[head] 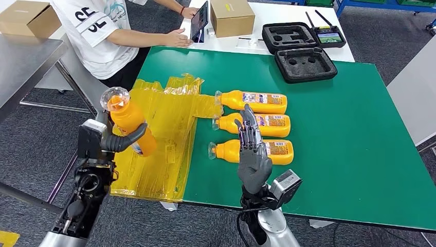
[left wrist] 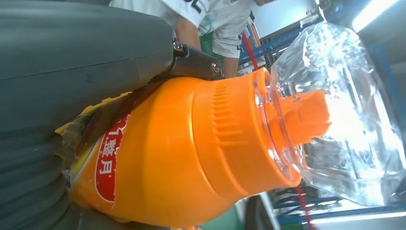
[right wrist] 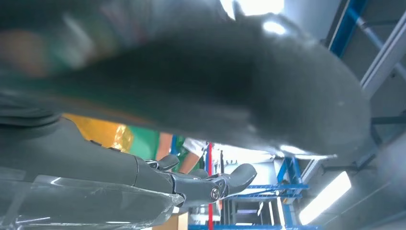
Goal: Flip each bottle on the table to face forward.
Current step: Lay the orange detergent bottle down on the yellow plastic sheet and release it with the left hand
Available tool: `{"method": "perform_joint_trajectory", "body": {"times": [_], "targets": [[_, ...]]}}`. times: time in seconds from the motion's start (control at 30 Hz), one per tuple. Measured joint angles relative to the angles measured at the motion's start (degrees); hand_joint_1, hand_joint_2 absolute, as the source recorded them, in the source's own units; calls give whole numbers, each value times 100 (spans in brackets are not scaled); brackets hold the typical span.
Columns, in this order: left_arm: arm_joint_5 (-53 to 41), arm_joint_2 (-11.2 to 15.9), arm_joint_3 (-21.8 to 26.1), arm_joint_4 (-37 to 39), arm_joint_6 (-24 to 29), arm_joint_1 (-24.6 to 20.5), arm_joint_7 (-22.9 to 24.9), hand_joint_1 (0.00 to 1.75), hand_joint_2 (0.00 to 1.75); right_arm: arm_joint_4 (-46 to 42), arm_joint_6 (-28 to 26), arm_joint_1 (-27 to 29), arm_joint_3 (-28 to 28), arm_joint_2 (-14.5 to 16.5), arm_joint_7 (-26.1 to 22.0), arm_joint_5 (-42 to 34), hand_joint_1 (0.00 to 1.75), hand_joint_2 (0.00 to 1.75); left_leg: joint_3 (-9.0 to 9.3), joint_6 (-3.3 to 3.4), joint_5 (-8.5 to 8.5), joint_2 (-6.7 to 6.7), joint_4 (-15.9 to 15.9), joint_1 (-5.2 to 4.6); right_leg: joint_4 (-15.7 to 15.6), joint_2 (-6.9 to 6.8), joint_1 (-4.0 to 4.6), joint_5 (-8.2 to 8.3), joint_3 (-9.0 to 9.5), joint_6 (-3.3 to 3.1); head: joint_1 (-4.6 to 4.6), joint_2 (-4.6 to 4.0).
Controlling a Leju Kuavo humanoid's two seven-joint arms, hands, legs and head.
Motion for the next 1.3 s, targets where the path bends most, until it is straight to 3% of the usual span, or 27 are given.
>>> {"method": "perform_joint_trajectory", "body": {"times": [0.17,0.47,0.63,0.93,1.13,1.3], "targets": [[-734,449,-173,308,-261,-460,488,175,175,-9,191,-6,8,82,1,9,0,0,1,-9,6,1,0,3,0,0,4,2,-2,-3,-1,0],[-2200,958,-1020,1813,-447,-1344,644,175,175,-6,352,-5,25,138,2,18,0,0,-1,-15,11,2,0,5,2,2,4,4,-2,-5,1,-1],[-2479,1052,-1366,2307,-700,-1712,645,175,175,0,372,-4,25,138,1,-10,0,0,-5,-15,11,-5,0,5,2,-1,4,4,-6,-5,1,0],[-3187,1072,-2512,3304,-1388,-2901,616,175,175,80,396,4,18,136,2,-61,0,0,-6,-16,15,0,0,6,3,1,5,7,-7,-7,2,-1],[-3508,1035,-3207,3646,-1970,-3368,593,175,175,186,475,-8,6,136,2,-119,0,0,-10,-17,14,-3,1,6,3,0,5,7,-9,-6,2,0],[-3675,1000,-3716,3838,-2072,-3501,605,175,175,346,530,-62,5,134,1,-146,0,0,-10,-17,14,0,1,6,3,2,5,7,-9,-7,1,-1]]}}
